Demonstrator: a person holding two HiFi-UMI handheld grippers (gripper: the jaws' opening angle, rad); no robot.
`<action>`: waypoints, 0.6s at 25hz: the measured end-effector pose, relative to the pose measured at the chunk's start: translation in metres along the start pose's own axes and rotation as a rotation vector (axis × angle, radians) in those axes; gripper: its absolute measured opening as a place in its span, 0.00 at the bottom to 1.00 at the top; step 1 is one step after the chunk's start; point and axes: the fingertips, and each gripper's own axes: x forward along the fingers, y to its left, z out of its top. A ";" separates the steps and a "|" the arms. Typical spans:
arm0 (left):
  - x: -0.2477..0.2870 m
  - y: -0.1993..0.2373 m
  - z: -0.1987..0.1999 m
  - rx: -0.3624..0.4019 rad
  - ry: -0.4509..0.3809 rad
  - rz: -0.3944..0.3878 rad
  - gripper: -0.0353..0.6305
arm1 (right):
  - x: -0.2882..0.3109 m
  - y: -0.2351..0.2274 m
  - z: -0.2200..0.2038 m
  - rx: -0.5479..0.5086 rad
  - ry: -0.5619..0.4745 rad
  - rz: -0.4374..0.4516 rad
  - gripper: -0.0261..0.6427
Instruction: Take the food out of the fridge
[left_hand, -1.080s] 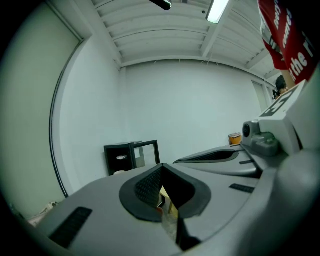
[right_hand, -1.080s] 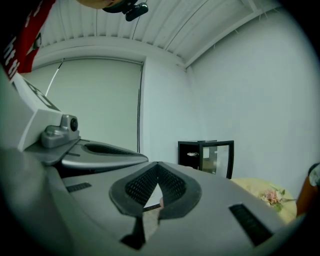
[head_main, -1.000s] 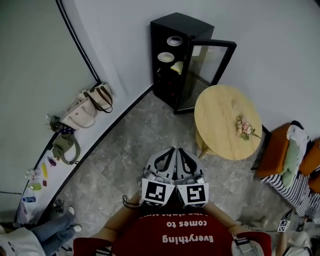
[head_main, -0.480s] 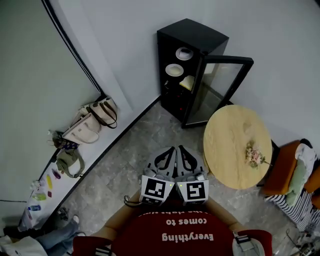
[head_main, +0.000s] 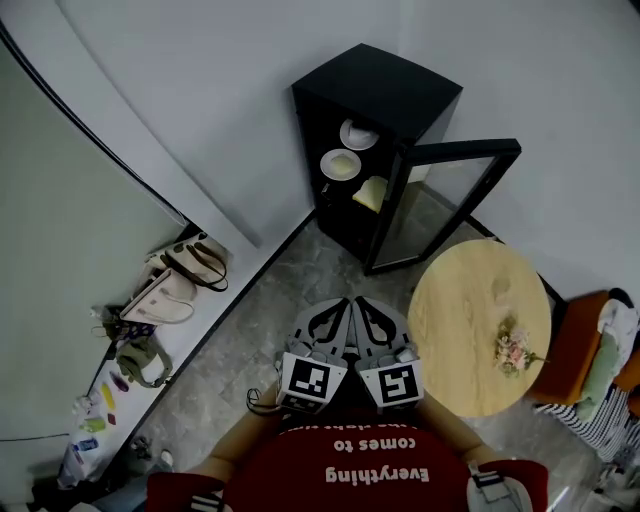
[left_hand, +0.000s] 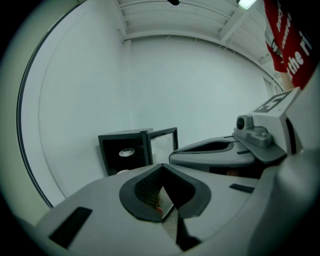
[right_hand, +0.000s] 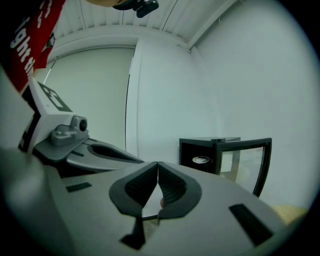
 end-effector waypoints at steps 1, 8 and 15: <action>0.010 0.005 -0.004 -0.002 0.010 0.003 0.05 | 0.007 -0.004 -0.006 -0.005 0.023 0.010 0.06; 0.061 0.047 -0.018 -0.023 0.078 -0.033 0.05 | 0.059 -0.027 -0.036 0.031 0.111 0.016 0.06; 0.123 0.108 -0.033 -0.076 0.096 -0.138 0.05 | 0.127 -0.073 -0.067 0.164 0.251 -0.128 0.06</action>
